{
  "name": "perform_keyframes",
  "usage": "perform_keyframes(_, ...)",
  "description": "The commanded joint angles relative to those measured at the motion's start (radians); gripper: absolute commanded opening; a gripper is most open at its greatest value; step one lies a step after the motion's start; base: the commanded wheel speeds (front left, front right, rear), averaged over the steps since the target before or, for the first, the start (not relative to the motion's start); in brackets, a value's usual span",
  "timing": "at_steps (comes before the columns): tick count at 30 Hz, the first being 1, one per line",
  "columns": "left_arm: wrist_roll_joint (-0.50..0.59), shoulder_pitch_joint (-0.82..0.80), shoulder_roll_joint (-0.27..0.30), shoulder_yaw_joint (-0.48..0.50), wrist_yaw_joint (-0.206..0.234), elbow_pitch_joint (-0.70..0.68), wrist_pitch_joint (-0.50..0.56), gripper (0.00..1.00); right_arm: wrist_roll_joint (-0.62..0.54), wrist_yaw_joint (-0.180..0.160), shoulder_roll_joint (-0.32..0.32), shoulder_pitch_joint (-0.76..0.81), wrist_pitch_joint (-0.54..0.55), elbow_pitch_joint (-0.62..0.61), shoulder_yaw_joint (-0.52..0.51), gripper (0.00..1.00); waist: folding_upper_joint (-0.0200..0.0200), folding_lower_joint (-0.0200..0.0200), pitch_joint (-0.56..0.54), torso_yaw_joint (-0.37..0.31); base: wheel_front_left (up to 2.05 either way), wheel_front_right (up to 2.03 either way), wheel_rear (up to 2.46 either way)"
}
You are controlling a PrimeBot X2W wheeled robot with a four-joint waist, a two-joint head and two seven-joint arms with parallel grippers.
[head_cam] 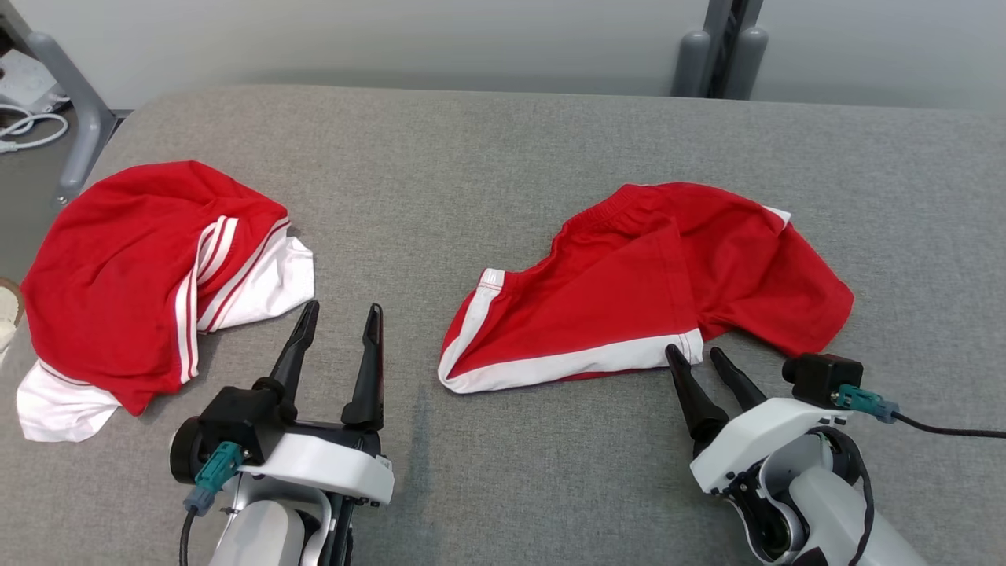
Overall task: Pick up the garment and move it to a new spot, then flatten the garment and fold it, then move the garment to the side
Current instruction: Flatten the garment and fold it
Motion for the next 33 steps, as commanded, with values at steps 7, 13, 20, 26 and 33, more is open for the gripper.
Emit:
perform_keyframes(7,0.002,-0.02,0.004,-0.003,0.008,-0.003,-0.004,1.0,0.08,0.0,-0.005,-0.041,-0.02,0.05,0.043,0.41,-0.0001,0.0,0.02,0.021,0.0,0.0,0.0)
perform_keyframes(13,0.012,-0.006,0.004,0.015,0.013,0.002,-0.004,1.0,0.127,0.0,-0.011,-0.041,-0.042,0.046,0.091,0.0,-0.0001,0.0,0.007,-0.007,0.0,0.0,0.0)
perform_keyframes(20,0.015,0.013,0.004,0.039,0.007,0.007,-0.004,1.0,0.169,0.0,-0.043,0.007,-0.049,-0.017,0.119,0.0,-0.0001,0.0,-0.043,-0.076,0.0,0.0,0.0)
perform_keyframes(26,0.004,0.048,0.004,0.063,0.007,0.0,-0.004,1.0,0.221,0.0,-0.127,0.119,0.075,-0.144,0.146,0.0,-0.0001,0.0,-0.095,-0.17,0.0,0.0,0.0)
perform_keyframes(33,-0.017,0.068,0.004,0.053,0.016,-0.01,-0.004,1.0,0.213,0.0,-0.23,0.259,0.255,-0.304,0.096,0.0,-0.0001,0.0,-0.128,-0.245,0.0,0.0,0.0)
